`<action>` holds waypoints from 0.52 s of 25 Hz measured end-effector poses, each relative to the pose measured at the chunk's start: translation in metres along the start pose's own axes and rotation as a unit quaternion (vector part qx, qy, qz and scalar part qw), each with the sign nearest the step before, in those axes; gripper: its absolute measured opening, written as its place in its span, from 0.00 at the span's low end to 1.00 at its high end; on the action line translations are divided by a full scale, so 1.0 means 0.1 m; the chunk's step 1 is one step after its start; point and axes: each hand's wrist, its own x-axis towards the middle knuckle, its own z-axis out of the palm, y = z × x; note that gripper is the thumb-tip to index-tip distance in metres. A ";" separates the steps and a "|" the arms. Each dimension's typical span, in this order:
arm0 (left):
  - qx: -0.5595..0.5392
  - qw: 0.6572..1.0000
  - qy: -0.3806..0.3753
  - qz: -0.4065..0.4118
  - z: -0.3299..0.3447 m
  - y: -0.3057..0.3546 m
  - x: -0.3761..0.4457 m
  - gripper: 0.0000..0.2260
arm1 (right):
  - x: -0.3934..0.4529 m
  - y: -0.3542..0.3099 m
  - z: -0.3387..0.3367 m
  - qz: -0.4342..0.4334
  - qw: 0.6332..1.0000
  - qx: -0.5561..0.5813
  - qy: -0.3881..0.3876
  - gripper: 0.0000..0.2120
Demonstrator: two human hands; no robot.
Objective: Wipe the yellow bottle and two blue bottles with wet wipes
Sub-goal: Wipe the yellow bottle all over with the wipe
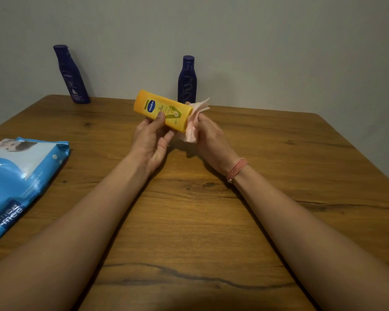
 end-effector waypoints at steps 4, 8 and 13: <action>0.024 1.000 0.013 0.005 -0.02 0.00 0.02 0.15 | 0.04 0.03 -0.01 -0.013 0.993 -0.033 0.110 0.12; 0.056 0.998 -0.005 -0.023 0.00 -0.05 -0.01 0.13 | 0.05 0.03 -0.16 -0.040 0.968 -0.023 0.248 0.14; -0.002 1.000 0.031 0.000 -0.09 0.04 0.07 0.17 | -0.02 0.02 0.11 -0.102 0.973 -0.179 0.107 0.09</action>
